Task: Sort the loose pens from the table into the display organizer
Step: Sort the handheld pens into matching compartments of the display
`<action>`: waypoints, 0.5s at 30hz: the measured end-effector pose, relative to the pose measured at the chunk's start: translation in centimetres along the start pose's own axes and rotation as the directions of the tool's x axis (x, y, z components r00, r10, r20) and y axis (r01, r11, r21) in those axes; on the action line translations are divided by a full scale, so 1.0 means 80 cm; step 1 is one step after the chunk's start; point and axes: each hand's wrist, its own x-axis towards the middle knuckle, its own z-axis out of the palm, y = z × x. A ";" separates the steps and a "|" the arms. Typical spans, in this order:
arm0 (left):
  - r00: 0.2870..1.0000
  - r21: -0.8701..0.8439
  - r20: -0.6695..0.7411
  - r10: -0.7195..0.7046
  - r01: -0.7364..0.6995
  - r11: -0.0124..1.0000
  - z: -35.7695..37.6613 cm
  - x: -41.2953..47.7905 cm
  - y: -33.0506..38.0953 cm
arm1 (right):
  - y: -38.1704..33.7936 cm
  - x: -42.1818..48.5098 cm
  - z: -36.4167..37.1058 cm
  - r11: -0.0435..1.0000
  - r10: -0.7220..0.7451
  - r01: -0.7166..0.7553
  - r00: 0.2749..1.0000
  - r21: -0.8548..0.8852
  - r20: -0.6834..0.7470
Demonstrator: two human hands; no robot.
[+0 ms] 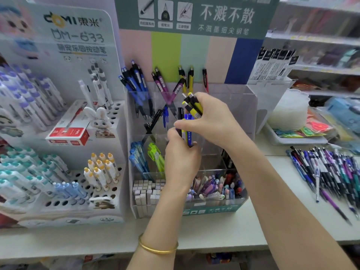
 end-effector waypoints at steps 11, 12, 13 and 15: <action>0.997 0.026 0.056 -0.055 0.053 0.998 0.007 0.017 0.013 | 0.009 0.035 -0.019 0.966 0.099 -0.130 0.985 0.224 0.145; 0.997 0.027 0.065 -0.049 0.047 0.999 0.008 0.018 0.013 | 0.011 0.039 -0.023 0.946 0.109 -0.141 0.986 0.293 0.123; 0.996 0.018 0.077 -0.042 0.040 0.999 0.010 0.018 0.013 | 0.013 0.045 -0.029 0.923 0.116 -0.141 0.989 0.358 0.090; 0.994 -0.025 0.107 -0.036 0.038 0.999 0.015 0.016 0.012 | 0.015 0.058 -0.040 0.879 0.121 -0.108 0.993 0.464 0.003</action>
